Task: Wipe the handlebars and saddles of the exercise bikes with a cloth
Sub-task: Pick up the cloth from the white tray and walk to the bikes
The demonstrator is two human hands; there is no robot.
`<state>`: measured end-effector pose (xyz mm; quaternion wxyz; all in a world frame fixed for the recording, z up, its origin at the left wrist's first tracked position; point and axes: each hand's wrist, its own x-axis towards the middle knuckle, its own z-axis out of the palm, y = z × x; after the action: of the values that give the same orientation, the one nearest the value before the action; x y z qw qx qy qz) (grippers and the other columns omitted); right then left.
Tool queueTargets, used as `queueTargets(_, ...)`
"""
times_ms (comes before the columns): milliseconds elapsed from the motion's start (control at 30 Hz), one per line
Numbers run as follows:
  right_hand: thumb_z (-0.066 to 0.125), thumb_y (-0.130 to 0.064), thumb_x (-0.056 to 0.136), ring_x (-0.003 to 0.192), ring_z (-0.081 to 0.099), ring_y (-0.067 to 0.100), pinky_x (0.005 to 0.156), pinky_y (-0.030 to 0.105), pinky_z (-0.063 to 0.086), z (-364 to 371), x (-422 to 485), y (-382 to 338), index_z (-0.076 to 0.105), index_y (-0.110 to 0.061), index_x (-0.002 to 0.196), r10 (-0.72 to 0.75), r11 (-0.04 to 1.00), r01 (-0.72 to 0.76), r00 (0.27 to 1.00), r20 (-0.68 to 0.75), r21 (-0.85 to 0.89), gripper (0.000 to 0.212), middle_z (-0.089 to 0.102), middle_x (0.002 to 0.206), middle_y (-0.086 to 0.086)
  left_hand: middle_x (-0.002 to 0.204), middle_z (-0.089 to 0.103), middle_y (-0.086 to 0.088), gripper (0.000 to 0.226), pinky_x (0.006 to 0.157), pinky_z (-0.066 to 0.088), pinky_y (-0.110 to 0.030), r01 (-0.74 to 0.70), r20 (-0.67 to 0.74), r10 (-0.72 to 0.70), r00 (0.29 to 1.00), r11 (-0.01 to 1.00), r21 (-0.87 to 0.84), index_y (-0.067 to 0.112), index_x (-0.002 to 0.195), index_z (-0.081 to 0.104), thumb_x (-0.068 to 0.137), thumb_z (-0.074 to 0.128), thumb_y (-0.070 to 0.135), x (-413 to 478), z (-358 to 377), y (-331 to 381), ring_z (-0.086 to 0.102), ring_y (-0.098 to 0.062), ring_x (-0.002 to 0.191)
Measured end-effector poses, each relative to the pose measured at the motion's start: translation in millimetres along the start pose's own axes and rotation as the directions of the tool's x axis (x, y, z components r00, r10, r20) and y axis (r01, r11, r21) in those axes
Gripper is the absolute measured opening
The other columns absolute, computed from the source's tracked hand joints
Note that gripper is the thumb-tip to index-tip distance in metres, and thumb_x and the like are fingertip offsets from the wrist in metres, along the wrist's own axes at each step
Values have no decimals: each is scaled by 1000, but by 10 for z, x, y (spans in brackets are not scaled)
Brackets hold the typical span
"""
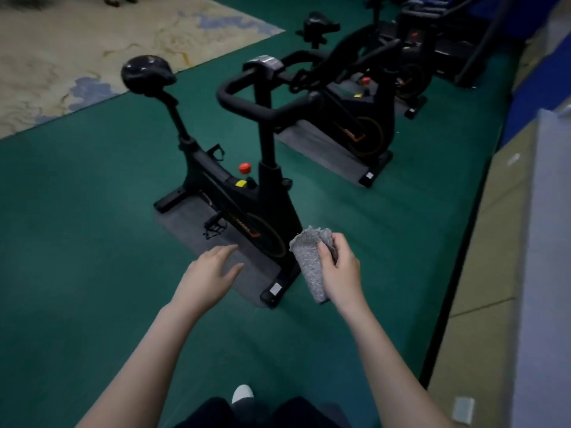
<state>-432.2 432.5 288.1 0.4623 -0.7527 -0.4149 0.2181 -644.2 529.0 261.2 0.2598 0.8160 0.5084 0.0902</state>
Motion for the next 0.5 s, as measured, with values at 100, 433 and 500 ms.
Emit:
queueTargets(100,50,-17,96,70,50,16,61,29,37,382,24,-191,47,-15,84,-17,1000,17,999,32,1,13,54,72,-6,139,51,3,48,104,39,-38,54,-49,-54,997,999,4,21,138,46,95,48,43,-58,-152,-319,45,-19,128)
queueTargets(433,47,-21,98,66,50,15,61,34,39,1265,385,-643,46,-15,84,-113,991,128,963,244,-45,15,53,68,-5,137,53,-1,48,106,33,-38,276,-129,-283,950,959,-70,17,137,48,95,50,41,-132,-519,-1128,43,-20,130)
queueTargets(500,46,-20,98,63,45,12,60,32,34,1481,493,-689,46,-14,86,-131,987,151,951,281,-50,14,48,67,-9,138,52,-1,48,108,33,-38,312,-124,-321,939,946,-87,17,137,48,95,50,40,-69,-582,-1279,42,-20,130)
